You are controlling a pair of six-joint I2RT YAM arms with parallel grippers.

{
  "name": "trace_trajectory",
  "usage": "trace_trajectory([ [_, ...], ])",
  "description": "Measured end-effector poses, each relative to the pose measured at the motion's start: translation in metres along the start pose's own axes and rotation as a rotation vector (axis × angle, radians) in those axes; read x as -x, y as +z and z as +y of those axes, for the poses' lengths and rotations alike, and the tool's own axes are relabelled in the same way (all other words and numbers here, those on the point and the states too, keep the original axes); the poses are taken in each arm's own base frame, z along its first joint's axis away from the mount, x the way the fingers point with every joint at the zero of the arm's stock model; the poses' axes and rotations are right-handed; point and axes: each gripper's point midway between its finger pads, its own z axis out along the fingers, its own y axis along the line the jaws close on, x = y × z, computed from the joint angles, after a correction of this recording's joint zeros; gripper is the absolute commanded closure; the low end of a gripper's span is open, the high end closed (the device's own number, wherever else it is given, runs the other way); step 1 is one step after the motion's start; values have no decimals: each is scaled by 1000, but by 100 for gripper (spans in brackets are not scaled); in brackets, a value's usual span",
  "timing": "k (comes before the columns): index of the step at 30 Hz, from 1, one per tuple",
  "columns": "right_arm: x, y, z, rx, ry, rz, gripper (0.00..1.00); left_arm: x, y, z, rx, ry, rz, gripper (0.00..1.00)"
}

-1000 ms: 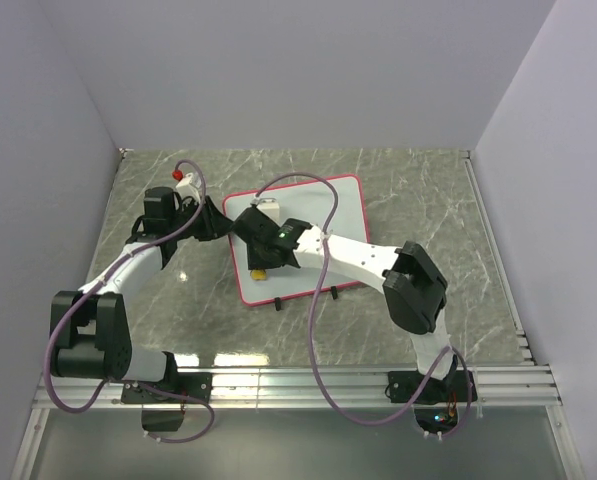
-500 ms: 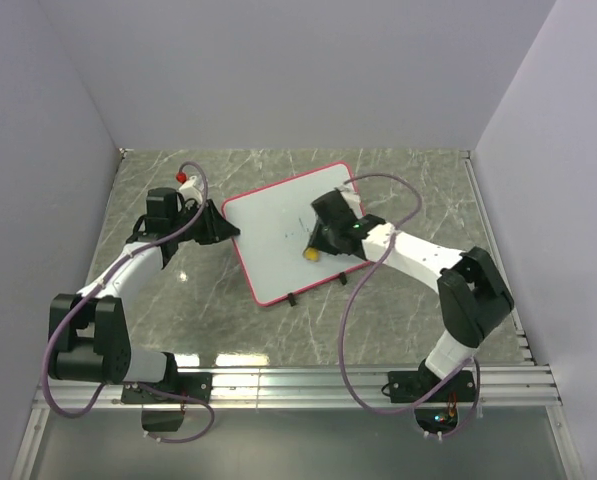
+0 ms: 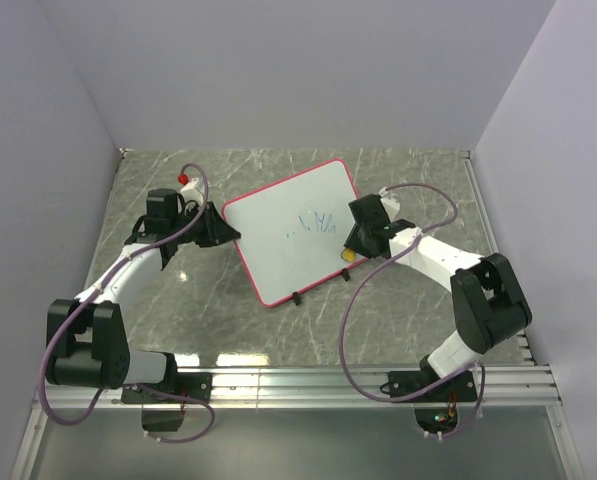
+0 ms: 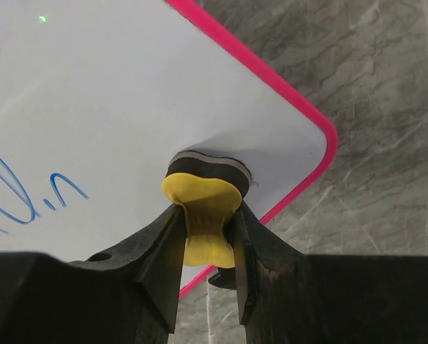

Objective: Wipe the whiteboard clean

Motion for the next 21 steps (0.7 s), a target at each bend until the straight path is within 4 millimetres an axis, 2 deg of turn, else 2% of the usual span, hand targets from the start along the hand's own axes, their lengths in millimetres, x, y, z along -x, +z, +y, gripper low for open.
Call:
trace_trajectory([
  [4,2,-1,4,7,-7,21,100,-1,0,0,0,-1,4,100],
  [7,6,0,19,35,-1,47,100,-2,0,-1,3,4,9,100],
  [10,15,-5,48,103,8,60,100,-3,2,-1,11,15,10,100],
  [12,21,-10,75,163,9,62,100,-3,3,-1,16,23,10,100],
  [18,25,-26,148,323,-5,81,100,-3,5,-2,20,36,6,100],
  [21,26,-28,169,362,-4,96,100,-2,5,-2,24,36,4,100],
])
